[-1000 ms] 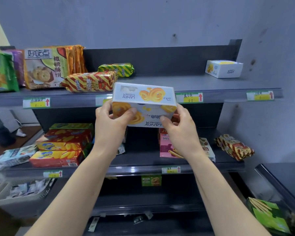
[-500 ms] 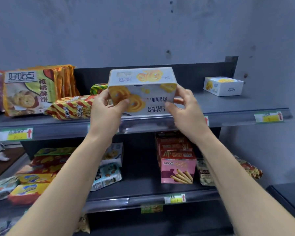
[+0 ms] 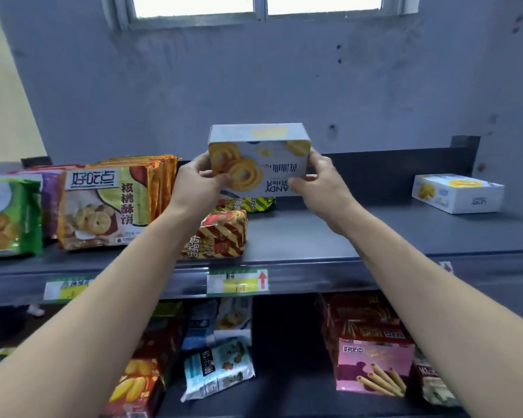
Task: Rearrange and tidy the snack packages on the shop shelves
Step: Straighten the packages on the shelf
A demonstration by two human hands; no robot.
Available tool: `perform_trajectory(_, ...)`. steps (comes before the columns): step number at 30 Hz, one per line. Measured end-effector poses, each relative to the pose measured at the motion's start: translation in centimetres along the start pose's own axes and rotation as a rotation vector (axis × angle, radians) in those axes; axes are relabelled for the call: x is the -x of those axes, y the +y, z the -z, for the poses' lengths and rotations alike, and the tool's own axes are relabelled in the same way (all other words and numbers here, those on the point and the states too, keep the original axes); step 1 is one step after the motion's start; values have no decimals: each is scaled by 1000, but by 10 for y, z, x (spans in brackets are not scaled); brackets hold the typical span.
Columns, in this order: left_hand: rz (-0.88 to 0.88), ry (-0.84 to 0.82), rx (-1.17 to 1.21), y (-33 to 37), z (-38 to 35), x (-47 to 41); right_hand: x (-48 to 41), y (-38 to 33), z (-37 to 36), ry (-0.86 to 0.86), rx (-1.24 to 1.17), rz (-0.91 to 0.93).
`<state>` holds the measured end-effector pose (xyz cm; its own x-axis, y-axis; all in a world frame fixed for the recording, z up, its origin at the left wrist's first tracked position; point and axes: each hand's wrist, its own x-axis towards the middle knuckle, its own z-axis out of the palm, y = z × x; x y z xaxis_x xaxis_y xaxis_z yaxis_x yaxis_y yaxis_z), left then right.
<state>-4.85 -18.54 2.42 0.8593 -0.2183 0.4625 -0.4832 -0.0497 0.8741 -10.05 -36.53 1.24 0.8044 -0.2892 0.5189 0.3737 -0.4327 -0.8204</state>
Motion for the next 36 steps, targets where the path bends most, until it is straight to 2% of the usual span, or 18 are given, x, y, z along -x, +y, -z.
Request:
perform_trajectory(14,75,28,-53,-24,24,-35,-56,29,-42,-170,-27,-104)
perform_trajectory(19,139,82,-65,-28,27,-55,-83,31,-50,-213,13,-152)
perform_trajectory(26,279,34,-113,-47,30,-86,-97,39,-62,-291,26,-259)
perform_trajectory(31,392,-28,-161,-57,32,-117,-113,45,-75,-262,-24,-364)
perform_trajectory(36,489,-39,-154,-67,37,-143,-122,48,-85,-227,-18,-383)
